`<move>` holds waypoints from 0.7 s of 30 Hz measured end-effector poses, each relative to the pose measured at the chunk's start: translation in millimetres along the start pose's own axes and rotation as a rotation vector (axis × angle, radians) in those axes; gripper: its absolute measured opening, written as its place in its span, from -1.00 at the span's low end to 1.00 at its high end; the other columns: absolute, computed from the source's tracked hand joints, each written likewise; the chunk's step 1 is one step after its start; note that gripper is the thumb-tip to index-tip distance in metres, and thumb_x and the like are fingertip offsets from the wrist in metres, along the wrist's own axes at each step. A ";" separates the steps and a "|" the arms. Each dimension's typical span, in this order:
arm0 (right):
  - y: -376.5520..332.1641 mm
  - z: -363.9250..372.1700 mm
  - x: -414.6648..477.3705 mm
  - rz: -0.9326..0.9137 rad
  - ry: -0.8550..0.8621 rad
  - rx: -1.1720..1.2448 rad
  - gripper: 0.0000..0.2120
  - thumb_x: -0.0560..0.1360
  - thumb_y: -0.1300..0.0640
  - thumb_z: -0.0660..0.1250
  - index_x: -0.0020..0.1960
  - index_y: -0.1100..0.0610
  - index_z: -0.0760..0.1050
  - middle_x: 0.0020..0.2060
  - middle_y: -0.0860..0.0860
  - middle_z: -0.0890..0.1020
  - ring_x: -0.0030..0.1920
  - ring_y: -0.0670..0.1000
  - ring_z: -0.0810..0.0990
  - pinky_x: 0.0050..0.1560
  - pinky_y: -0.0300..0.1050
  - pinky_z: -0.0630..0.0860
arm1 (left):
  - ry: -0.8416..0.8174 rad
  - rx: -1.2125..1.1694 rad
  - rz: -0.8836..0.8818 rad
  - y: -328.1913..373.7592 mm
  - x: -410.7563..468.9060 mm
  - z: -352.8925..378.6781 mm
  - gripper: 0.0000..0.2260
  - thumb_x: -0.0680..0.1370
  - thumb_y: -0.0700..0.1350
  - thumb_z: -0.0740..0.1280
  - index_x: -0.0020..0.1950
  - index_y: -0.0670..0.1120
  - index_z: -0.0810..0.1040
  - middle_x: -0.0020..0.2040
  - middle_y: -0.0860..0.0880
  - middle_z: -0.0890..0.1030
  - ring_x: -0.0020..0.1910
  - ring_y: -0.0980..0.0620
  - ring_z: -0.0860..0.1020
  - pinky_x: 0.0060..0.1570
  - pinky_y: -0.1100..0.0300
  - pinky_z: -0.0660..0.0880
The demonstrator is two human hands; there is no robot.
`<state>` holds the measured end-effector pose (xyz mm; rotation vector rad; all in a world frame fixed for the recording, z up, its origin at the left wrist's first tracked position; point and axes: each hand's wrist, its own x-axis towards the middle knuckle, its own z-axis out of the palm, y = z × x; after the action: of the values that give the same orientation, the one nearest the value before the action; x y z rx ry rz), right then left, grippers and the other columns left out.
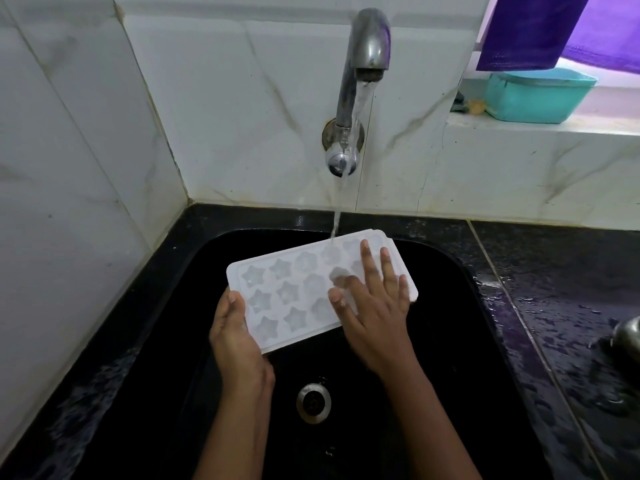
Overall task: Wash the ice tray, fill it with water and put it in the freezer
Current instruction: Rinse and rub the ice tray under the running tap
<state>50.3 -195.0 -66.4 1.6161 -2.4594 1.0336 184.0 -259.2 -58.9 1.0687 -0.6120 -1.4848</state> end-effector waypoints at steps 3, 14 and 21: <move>1.9 0.1 -2.5 0.042 0.081 -0.059 -0.29 0.50 -0.39 -0.29 0.14 -0.08 0.52 0.54 -0.12 -0.13 0.52 -0.08 -0.30 0.45 0.06 -0.32 | -0.012 0.009 -0.001 -1.2 -3.6 3.4 -0.74 0.65 -0.10 0.19 0.26 -0.13 0.56 0.12 -0.12 0.66 0.09 -0.11 0.64 0.08 -0.08 0.58; -4.4 1.7 -5.8 0.039 0.092 -0.144 -0.39 0.54 -0.34 -0.22 0.21 -0.13 0.49 0.55 -0.06 -0.12 0.52 -0.04 -0.29 0.45 0.09 -0.34 | 0.000 0.014 0.033 1.4 -3.3 2.6 -0.73 0.64 -0.10 0.21 0.29 -0.14 0.54 0.11 -0.11 0.66 0.07 -0.08 0.65 -0.04 0.04 0.61; -8.4 1.2 -3.6 -0.026 -0.020 -0.027 -0.30 0.48 -0.41 -0.25 0.37 -0.13 0.38 0.53 -0.12 -0.25 0.48 -0.09 -0.41 0.42 -0.02 -0.45 | 0.043 -0.016 0.047 4.7 2.4 -2.7 -0.81 0.65 -0.10 0.20 0.06 -0.03 0.62 -0.05 0.00 0.71 -0.06 0.00 0.68 -0.29 0.20 0.59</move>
<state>59.3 -194.8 -64.3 1.6540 -2.4473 0.9809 188.7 -262.0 -56.8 1.0643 -0.5907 -1.4206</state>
